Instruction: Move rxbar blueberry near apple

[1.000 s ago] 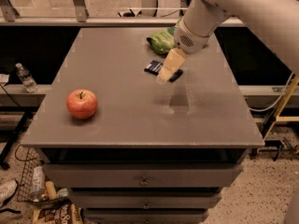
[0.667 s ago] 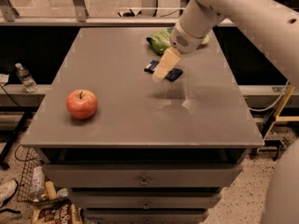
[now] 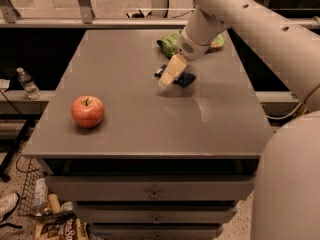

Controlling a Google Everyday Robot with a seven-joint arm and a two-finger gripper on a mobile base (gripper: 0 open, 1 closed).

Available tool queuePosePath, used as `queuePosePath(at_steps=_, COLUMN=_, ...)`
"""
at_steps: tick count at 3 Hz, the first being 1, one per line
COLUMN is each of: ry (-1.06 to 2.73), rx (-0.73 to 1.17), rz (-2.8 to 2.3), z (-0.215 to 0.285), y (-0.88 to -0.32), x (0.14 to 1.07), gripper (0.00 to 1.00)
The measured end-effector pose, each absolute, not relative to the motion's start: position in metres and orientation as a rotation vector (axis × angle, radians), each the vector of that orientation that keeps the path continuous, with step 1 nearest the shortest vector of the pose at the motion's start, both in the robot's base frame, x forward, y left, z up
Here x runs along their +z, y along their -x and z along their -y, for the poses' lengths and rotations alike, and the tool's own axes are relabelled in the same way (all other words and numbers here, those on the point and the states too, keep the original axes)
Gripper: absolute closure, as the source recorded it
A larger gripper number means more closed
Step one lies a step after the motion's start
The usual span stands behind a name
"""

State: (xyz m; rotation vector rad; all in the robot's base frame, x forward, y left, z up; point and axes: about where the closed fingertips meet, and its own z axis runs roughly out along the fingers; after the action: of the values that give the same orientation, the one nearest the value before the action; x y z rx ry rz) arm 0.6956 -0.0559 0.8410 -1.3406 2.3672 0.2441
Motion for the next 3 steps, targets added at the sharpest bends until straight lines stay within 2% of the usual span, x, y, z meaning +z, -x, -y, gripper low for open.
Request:
queuePosePath(at_steps=1, ry=1.331, rx=0.231, rz=-2.398, z=0.0559, y=-0.7023, x=0.8277, gripper=0.0)
queuePosePath(at_steps=3, ry=1.315, rx=0.199, rz=-2.422, z=0.0567, y=-0.703, x=0.8204, gripper=0.41)
